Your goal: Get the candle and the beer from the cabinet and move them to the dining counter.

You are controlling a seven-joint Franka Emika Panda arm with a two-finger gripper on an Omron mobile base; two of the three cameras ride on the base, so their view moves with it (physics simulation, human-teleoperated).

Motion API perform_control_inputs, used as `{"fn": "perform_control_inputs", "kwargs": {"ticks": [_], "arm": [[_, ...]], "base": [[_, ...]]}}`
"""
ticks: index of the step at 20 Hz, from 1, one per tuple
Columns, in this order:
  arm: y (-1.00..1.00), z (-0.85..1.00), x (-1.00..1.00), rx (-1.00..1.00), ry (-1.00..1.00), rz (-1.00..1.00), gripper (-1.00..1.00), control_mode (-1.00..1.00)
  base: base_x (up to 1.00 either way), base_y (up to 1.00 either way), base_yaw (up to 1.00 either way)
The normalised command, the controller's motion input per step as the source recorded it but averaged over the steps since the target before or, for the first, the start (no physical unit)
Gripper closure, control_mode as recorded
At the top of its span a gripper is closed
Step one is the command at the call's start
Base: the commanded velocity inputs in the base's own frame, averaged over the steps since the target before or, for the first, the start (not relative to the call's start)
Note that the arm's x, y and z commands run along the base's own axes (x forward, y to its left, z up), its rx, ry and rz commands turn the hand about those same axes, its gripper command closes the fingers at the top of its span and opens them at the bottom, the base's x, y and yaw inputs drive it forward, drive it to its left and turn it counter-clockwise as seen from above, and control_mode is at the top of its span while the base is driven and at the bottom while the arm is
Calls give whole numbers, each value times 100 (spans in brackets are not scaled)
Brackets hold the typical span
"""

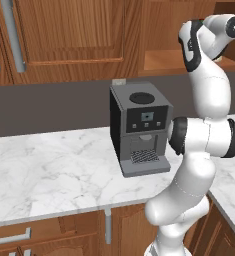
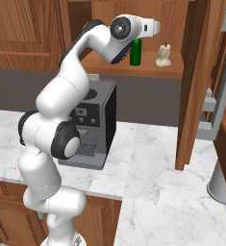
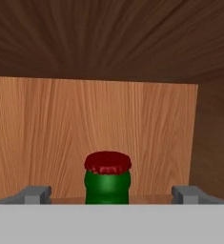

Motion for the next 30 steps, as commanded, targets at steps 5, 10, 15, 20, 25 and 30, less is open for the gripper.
{"fn": "perform_control_inputs", "kwargs": {"ticks": [5,10,15,20,25,30], "arm": [[0,0,0,0,0,0,-100,-100],[-1,0,0,0,0,0,100,-100],[0,0,0,1,0,0,100,-100],[0,0,0,0,0,0,100,-100],[0,0,0,0,0,0,100,-100],[0,0,-2,0,0,0,100,-100]], "base": [[0,0,0],[0,0,0],[0,0,0],[0,0,0],[0,0,0],[0,0,0]]}}
